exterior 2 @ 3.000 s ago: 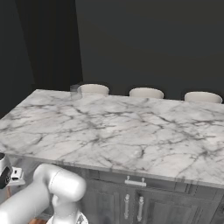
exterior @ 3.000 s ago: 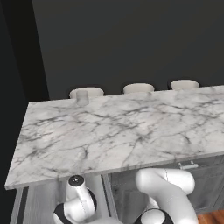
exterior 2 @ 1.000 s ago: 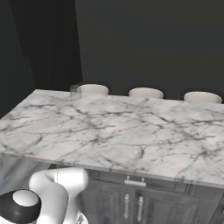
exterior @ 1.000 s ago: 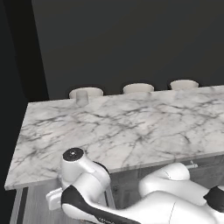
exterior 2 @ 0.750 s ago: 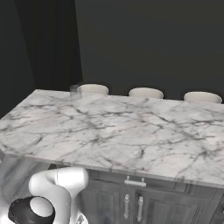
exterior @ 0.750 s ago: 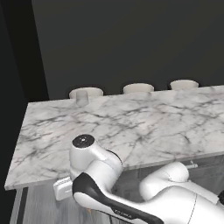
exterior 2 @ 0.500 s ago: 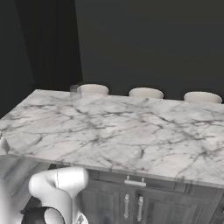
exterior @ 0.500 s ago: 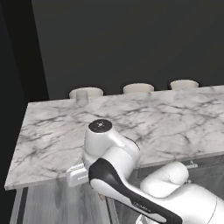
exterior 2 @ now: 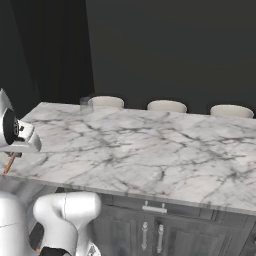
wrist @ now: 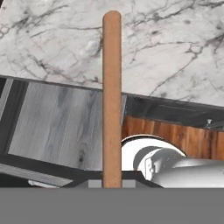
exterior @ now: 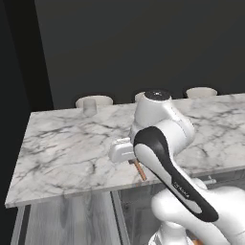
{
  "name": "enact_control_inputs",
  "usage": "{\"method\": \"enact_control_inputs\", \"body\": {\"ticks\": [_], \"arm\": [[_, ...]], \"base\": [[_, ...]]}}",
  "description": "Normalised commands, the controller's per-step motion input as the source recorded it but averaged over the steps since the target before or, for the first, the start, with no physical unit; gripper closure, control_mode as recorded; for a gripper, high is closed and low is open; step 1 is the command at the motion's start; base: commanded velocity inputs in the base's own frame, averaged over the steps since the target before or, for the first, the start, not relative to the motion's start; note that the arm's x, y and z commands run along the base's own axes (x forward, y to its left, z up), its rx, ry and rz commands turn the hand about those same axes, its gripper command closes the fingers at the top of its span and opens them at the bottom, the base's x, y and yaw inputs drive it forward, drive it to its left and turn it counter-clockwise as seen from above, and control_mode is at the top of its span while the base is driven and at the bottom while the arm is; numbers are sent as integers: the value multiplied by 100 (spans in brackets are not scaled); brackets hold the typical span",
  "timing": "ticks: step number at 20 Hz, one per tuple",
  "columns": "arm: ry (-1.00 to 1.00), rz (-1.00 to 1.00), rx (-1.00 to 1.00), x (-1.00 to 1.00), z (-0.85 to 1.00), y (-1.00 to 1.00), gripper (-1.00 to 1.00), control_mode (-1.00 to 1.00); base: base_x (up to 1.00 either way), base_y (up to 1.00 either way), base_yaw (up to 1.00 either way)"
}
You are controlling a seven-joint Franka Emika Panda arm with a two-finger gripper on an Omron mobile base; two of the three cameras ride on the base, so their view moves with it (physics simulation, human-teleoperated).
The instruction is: Take a straw from the drawer in front and place it inside the glass cup on the dining counter.
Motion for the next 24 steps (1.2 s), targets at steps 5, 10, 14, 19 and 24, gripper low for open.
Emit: {"method": "enact_control_inputs", "body": {"ticks": [5,10,14,19,24], "arm": [[0,-3,0,23,19,-86,100,-100],[4,-1,0,1,-3,-90,100,-100],[7,-1,0,-7,-14,-75,100,-100],[0,0,0,0,0,0,100,100],[0,0,0,0,0,0,100,100]], "base": [[0,0,0],[0,0,0],[0,0,0],[-77,-97,-9],[-38,-100,-8]]}}
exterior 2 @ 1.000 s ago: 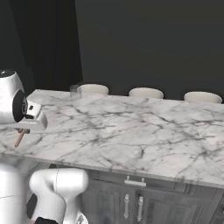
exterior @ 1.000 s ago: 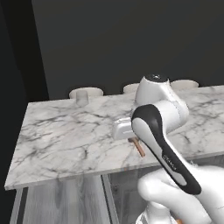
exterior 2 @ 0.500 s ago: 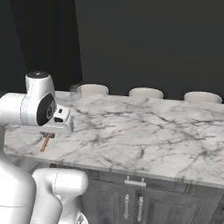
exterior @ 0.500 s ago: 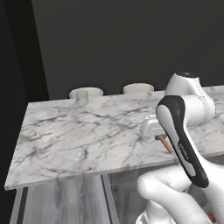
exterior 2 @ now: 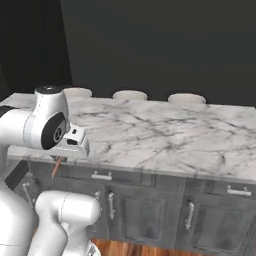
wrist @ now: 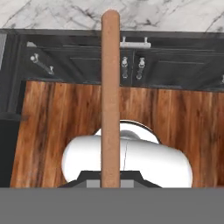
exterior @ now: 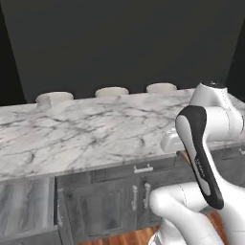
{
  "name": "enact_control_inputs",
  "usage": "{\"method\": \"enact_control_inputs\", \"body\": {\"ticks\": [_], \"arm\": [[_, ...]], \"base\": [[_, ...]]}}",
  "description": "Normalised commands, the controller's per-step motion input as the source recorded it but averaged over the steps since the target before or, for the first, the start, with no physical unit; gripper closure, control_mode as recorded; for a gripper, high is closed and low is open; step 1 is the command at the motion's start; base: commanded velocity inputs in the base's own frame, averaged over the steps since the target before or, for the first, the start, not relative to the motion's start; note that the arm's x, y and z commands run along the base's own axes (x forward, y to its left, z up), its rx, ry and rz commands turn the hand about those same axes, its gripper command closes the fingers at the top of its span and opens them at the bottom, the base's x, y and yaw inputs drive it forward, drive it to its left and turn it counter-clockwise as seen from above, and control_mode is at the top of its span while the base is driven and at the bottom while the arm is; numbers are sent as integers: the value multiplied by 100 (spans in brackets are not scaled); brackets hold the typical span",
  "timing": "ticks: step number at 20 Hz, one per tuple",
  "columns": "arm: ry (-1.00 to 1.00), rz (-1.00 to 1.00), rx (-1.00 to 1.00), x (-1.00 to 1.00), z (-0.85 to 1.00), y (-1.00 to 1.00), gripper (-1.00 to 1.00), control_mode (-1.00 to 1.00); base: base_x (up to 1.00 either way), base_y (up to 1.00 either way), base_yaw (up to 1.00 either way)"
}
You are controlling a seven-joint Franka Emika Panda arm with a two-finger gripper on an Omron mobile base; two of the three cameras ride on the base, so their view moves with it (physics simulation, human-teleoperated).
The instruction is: Take a straw from the drawer in front and place it inside the glass cup on the dining counter.
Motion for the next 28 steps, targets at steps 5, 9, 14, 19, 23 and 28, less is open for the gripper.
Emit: {"method": "enact_control_inputs", "body": {"ticks": [5,9,14,19,23,28], "arm": [[0,0,0,0,0,0,100,100],[0,0,0,0,0,0,100,100],[0,0,0,0,0,0,100,100],[0,0,0,0,0,0,100,100],[0,0,0,0,0,0,100,100],[0,0,0,0,0,0,100,100]], "base": [[8,-100,-5],[34,-100,-2],[41,-100,0],[48,-100,0],[53,-100,0],[54,-100,-1]]}}
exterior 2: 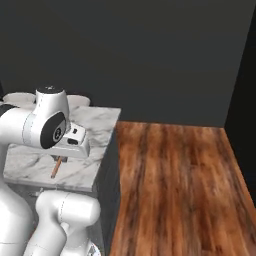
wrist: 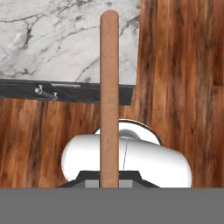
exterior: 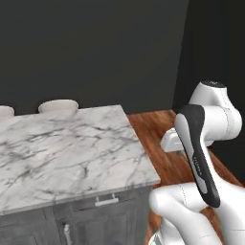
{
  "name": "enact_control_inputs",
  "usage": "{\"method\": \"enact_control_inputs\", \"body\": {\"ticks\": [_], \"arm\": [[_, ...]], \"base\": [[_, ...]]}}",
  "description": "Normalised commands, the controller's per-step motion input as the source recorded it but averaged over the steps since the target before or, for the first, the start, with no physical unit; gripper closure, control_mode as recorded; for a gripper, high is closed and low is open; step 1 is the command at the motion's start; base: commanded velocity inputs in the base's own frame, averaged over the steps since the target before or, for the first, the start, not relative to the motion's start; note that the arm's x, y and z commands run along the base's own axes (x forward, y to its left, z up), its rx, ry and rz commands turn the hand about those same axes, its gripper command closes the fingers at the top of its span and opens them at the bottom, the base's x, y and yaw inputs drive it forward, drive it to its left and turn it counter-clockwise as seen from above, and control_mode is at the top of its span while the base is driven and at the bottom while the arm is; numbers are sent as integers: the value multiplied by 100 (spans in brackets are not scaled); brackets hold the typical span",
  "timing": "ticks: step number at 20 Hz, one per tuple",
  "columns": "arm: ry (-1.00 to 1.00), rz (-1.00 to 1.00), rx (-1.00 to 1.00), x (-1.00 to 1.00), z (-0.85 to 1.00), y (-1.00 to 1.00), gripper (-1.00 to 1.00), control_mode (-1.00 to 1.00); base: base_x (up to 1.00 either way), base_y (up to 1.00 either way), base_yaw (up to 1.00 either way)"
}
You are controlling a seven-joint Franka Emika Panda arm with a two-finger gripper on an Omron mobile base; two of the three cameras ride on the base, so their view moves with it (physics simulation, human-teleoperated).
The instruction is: Take a straw from the drawer in front and place it inside the glass cup on the dining counter.
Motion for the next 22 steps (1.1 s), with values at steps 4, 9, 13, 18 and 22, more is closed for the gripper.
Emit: {"method": "enact_control_inputs", "body": {"ticks": [4,9,13,18,22], "arm": [[0,0,0,0,0,0,100,100],[0,0,0,0,0,0,100,100],[0,0,0,0,0,0,100,100],[0,0,0,0,0,0,100,100],[0,0,0,0,0,0,100,100]], "base": [[47,-100,-1],[60,-100,-2],[100,-92,-5],[100,-58,-12],[100,-25,-14]]}}
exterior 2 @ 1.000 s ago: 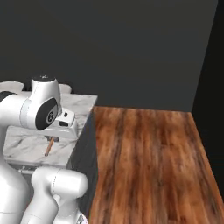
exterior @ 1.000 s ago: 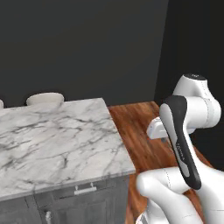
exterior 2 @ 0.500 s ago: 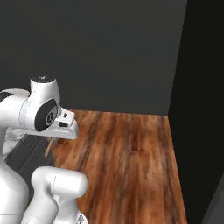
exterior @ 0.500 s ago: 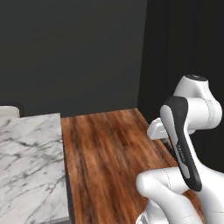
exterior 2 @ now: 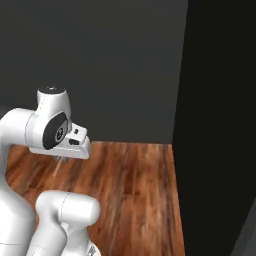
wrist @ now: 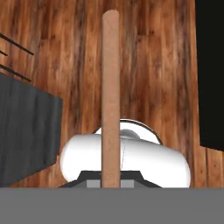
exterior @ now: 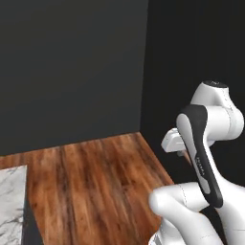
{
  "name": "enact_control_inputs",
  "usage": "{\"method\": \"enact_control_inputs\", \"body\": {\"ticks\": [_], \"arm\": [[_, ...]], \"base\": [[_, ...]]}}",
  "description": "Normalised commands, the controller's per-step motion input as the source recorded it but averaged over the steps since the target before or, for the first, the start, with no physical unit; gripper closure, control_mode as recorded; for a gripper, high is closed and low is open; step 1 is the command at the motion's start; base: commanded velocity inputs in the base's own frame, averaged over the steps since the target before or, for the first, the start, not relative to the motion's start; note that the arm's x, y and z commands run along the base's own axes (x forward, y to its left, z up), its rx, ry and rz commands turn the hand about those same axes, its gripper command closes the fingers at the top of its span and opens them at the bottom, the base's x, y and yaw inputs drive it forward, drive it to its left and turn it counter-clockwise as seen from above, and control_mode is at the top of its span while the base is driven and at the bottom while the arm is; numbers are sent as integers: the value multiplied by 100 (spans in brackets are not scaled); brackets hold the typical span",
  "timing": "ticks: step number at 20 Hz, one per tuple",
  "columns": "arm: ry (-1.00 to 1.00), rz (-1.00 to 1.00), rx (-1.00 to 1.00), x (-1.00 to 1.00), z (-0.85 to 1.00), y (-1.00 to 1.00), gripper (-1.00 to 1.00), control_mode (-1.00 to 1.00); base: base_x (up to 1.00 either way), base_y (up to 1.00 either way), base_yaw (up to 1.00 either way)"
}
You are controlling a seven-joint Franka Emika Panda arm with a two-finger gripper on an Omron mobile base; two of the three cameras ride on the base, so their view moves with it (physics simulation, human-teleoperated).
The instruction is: Take a straw from the drawer in front and place it inside the glass cup on the dining counter.
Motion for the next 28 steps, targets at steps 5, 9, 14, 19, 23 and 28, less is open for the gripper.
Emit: {"method": "enact_control_inputs", "body": {"ticks": [5,9,14,19,23,28], "arm": [[0,0,0,0,0,0,100,100],[0,0,0,0,0,0,100,100],[0,0,0,0,0,0,100,100],[0,0,0,0,0,0,100,100],[0,0,0,0,0,0,100,100],[0,0,0,0,0,0,100,100]], "base": [[100,16,-15],[100,52,-6],[98,45,17],[78,31,44],[58,13,59],[48,9,67]]}}
